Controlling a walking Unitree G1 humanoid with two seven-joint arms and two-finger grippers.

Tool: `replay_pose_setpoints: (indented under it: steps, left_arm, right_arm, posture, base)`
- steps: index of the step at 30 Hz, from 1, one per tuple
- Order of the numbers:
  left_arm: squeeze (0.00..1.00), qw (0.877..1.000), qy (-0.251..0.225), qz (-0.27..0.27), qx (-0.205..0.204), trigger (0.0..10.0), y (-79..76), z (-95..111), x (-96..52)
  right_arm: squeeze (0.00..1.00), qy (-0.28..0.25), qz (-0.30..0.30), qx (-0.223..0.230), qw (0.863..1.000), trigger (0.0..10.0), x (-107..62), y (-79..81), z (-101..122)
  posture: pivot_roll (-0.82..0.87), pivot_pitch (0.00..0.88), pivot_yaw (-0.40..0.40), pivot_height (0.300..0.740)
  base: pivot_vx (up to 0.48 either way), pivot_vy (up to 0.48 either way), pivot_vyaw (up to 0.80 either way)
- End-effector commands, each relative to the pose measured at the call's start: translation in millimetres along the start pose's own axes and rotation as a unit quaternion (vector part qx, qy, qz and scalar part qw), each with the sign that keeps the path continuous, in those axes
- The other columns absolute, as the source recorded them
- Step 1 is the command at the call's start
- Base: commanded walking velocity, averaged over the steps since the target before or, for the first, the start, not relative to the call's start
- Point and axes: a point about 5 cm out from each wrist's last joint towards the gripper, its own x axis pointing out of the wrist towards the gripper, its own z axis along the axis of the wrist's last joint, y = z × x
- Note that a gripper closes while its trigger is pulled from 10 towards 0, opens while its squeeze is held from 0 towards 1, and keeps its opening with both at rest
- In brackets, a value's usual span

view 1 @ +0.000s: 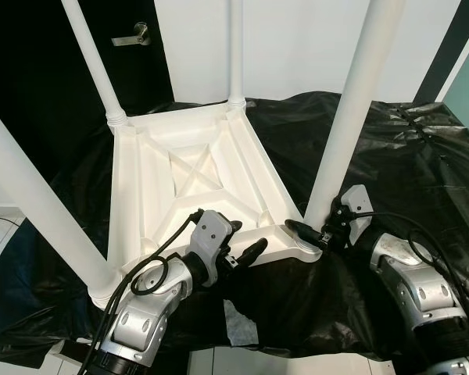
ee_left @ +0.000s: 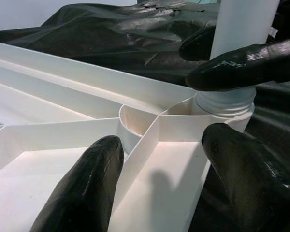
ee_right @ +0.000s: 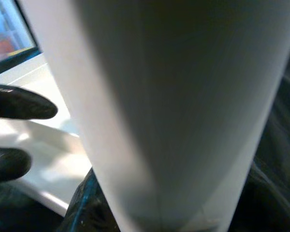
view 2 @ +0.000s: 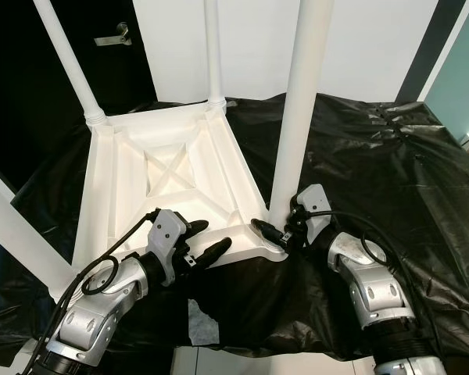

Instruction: Building children table

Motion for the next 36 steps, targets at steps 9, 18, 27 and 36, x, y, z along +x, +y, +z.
replay_pose_setpoints:
  steps: [9,18,27,36]
  left_arm:
    - [0.0,1.0,0.002,-0.018,0.006,10.0,-5.0,-1,3.1]
    - [0.0,1.0,0.002,-0.021,0.006,10.0,-3.7,1,3.5]
    - [0.0,1.0,0.003,-0.018,0.007,10.0,-3.8,1,2.4]
    - [0.0,1.0,0.0,-0.01,0.005,10.0,-4.3,2,1.3]
  right_arm:
    - [0.0,0.033,-0.15,0.053,0.987,10.0,2.7,22.6,-20]
    - [0.0,0.025,-0.329,0.09,0.94,10.0,4.1,36.1,-18]
    - [0.0,0.024,-0.356,0.095,0.929,10.0,3.0,34.4,-15]
    - [0.48,0.006,-0.348,0.079,0.934,10.0,4.4,32.8,-7]
  posture:
    - [-0.06,0.0,0.01,0.74]
    - [-0.05,0.0,0.015,0.74]
    - [-0.04,0.0,0.012,0.74]
    - [-0.03,0.0,-0.003,0.74]
  base:
    - [0.0,0.0,0.0]
    - [0.0,0.0,0.0]
    - [0.0,0.0,0.0]
    - [0.0,0.0,0.0]
